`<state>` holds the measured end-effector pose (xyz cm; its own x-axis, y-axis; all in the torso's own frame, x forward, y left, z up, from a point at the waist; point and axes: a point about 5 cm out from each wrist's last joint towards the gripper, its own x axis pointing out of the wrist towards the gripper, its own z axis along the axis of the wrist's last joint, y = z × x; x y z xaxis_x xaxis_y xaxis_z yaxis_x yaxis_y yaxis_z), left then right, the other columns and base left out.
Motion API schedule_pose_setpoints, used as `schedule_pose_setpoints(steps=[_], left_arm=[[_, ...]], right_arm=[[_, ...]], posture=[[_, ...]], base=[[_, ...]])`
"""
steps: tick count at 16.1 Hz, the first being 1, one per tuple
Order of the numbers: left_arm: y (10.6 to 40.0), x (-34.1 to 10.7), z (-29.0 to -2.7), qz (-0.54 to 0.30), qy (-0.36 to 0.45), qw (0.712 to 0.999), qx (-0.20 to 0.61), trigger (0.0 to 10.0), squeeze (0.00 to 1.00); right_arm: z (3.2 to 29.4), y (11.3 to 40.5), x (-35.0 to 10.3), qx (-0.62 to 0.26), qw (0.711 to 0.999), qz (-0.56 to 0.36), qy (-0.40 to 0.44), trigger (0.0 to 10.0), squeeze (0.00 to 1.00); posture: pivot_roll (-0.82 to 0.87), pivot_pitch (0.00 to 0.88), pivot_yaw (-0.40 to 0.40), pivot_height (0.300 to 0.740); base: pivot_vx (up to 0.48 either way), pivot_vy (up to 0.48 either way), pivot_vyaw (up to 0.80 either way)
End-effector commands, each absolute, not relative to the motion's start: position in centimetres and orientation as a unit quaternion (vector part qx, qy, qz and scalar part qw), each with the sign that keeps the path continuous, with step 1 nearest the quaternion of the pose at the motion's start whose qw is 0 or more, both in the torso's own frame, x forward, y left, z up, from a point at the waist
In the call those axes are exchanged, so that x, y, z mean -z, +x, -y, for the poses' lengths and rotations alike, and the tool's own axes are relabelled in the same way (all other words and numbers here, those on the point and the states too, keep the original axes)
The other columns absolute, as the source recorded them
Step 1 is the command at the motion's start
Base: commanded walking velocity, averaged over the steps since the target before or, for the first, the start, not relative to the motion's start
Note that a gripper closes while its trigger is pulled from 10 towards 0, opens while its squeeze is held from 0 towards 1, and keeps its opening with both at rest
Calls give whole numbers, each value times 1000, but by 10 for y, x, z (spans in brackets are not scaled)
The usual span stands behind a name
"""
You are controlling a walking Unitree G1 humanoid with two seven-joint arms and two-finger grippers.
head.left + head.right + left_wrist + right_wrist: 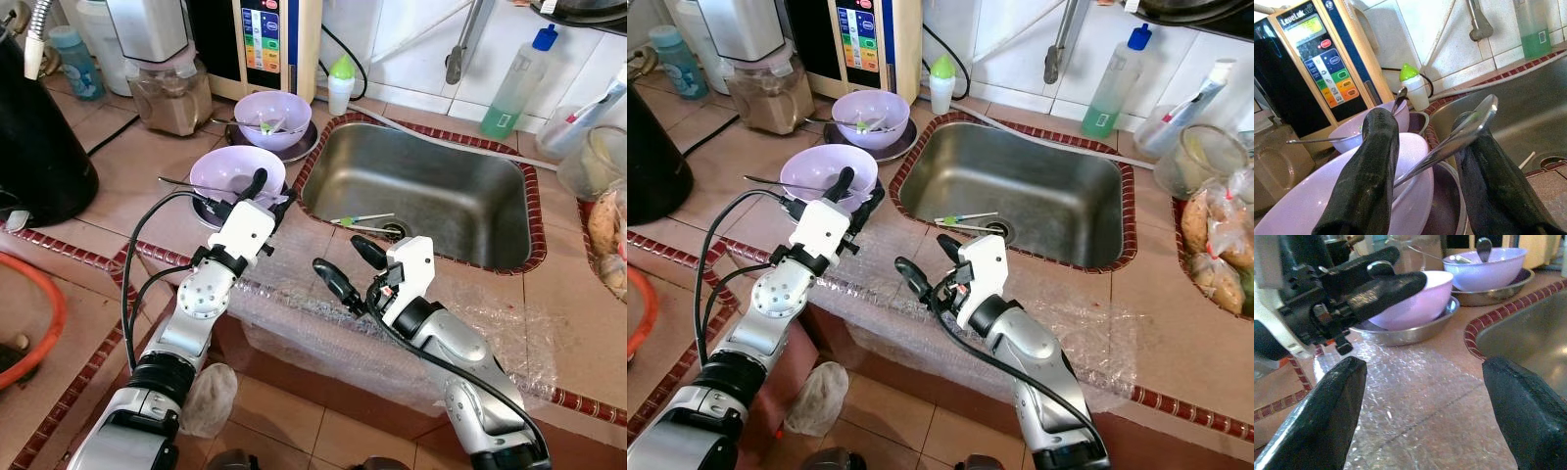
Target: Kitchen organization
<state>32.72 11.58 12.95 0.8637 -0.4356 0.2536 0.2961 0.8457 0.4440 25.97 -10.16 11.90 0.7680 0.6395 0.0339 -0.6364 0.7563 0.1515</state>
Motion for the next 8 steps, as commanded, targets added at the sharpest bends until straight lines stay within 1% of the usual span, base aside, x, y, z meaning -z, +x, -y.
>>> schedule_pose_setpoints(steps=[1,5,8], left_arm=[[326,-130,-117,181,201,943,192,0,0],[329,-131,-119,188,203,942,188,0,0],[327,-132,-118,193,201,942,189,0,0]], right_arm=[[102,262,-120,-339,938,-8,75,10000,0],[95,271,-119,-351,934,0,60,10000,0],[95,270,-117,-351,935,0,59,10000,0]], posture=[[-55,21,-7,740],[-49,3,1,740],[-52,0,-6,740]], base=[[0,0,0],[0,0,0],[0,0,0]])
